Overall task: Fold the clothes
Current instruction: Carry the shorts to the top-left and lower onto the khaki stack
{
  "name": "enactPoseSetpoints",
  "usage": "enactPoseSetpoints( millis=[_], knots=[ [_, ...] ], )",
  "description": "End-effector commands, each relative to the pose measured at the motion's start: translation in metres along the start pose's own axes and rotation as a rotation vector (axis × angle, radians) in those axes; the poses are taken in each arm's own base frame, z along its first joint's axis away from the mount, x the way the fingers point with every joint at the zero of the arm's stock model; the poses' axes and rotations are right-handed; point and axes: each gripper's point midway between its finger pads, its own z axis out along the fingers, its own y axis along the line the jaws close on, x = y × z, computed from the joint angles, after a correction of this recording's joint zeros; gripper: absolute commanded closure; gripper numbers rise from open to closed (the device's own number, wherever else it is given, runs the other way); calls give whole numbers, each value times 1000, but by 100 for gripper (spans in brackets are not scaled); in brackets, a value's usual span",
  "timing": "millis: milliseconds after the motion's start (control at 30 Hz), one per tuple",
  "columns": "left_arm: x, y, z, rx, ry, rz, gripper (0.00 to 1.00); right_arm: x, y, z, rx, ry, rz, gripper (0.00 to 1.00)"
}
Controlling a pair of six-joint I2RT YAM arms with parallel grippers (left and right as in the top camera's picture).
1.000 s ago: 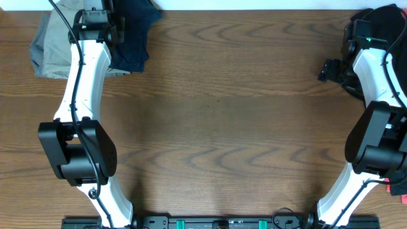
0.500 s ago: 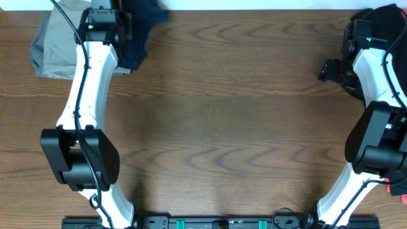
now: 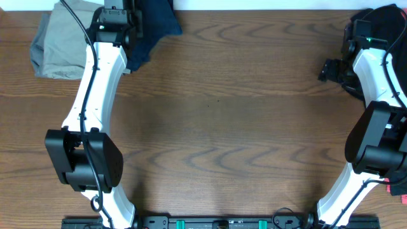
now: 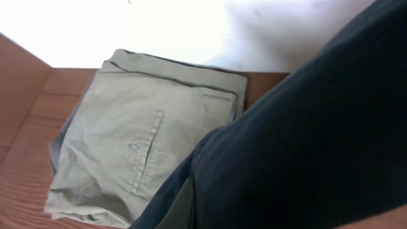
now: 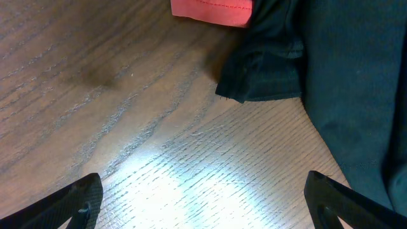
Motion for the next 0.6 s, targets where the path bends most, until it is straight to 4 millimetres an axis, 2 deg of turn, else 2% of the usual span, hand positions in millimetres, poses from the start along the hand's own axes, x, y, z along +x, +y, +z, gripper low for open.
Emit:
enactPoseSetpoints(
  millis=[0, 233, 567],
  knots=[
    [-38, 30, -27, -63, -114, -117, 94, 0, 1, 1, 8, 1, 13, 1],
    [-40, 56, -19, -100, -126, -187, 94, 0, 1, 1, 8, 1, 13, 1],
    [-20, 88, 31, -167, -83, -226, 94, 0, 1, 1, 8, 1, 13, 1]
  ],
)
